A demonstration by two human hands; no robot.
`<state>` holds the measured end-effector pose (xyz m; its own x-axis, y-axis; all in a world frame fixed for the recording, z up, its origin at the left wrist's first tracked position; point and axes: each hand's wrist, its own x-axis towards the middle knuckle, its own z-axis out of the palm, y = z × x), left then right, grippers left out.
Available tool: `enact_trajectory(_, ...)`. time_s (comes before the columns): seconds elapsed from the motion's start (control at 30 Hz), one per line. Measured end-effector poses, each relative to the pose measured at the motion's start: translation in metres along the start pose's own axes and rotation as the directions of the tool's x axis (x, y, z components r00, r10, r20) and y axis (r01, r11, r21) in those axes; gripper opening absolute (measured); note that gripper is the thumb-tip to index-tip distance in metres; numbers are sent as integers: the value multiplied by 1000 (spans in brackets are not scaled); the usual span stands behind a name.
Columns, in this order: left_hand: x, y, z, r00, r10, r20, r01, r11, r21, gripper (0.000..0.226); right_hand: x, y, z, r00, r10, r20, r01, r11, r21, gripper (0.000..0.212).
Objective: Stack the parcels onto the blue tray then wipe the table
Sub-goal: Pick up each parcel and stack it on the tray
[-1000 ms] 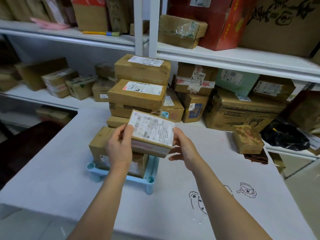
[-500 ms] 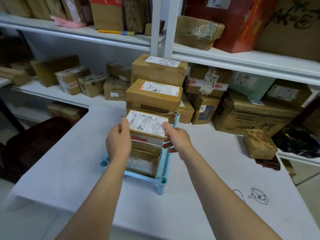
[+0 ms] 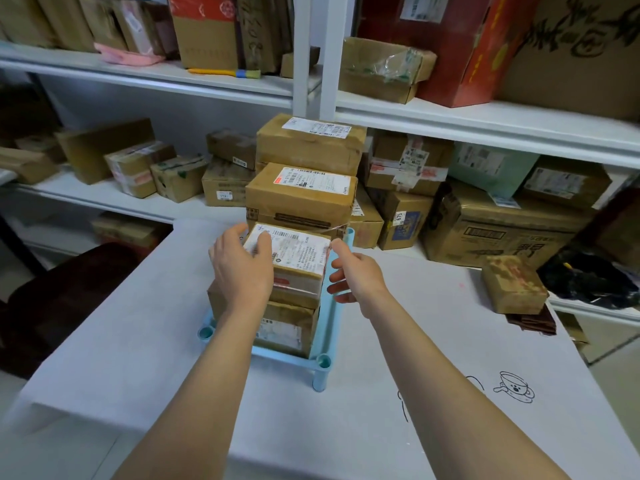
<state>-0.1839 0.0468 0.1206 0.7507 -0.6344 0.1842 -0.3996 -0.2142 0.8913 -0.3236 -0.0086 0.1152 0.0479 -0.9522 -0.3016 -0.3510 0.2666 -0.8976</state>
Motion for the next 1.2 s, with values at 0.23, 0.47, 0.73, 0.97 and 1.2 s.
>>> enact_trajectory(0.23, -25, 40, 28, 877, 471, -96, -468, 882, 52, 10, 1, 6, -23, 1000, -6, -23, 8, 997, 81, 49)
enact_trajectory(0.47, -65, 69, 85, 797, 596, 101, -597, 802, -26, 13, 8, 27, -75, 994, 32, -101, -18, 990, 140, 44)
enact_trajectory(0.73, -100, 72, 175, 821, 388, 420, -426, 905, -2, 25, 41, 81, -158, 948, 116, -297, -78, 988, 137, 20)
enact_trajectory(0.97, -122, 66, 247, 811, 184, 555, -261, 963, 62, 22, 84, 132, -219, 908, 200, -367, -202, 979, 35, 42)
enact_trajectory(1.2, -138, 70, 318, 767, 41, 641, -134, 986, 97, 19, 131, 170, -283, 870, 144, -471, -263, 944, -197, 65)
